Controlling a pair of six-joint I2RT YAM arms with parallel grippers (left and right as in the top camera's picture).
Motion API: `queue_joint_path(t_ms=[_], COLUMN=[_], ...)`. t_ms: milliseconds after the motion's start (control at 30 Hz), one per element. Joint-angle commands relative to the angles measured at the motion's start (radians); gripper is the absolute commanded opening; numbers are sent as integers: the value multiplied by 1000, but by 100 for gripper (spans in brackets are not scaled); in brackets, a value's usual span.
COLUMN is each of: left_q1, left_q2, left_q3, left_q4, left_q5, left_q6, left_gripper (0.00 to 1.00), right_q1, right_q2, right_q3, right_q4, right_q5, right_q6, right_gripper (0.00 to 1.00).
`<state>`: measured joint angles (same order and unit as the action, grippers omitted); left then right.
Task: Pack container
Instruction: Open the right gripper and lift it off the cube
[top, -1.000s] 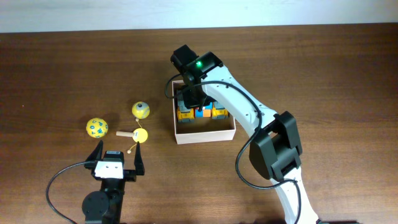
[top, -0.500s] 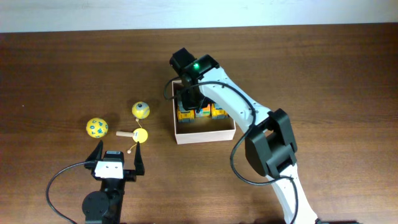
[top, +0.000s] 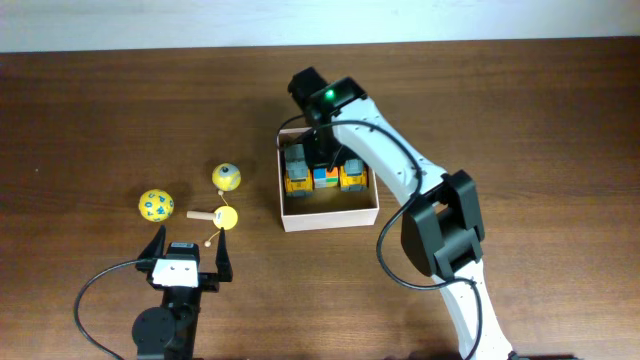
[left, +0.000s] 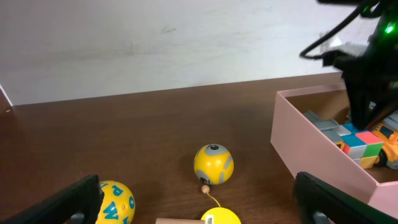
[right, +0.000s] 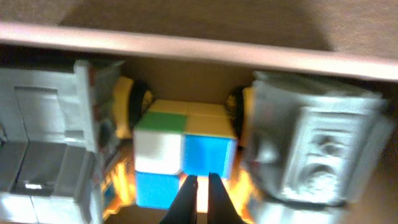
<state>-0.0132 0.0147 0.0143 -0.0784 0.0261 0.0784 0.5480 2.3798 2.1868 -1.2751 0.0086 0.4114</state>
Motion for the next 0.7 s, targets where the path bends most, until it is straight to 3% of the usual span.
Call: queue_joint_path(t_ms=[0,267,667], left_q1=[-4,-4,-4], left_q2=[-10,-10,-10], left_q3=[-6,-6,-6], left_q4=[-2,-2,-2], left_q5=[-3,-3,-3], left_q6=[5,5,5], left_gripper=[99,99,99], right_q1=[0,55,60], right_q2=[-18,-18,-17], right_q3=[70,69,2], right_q4=[-52,-148,-139], right_q5=[-5,-6,-47], right_q6=[-15,-13,10], right_gripper=[4,4,4])
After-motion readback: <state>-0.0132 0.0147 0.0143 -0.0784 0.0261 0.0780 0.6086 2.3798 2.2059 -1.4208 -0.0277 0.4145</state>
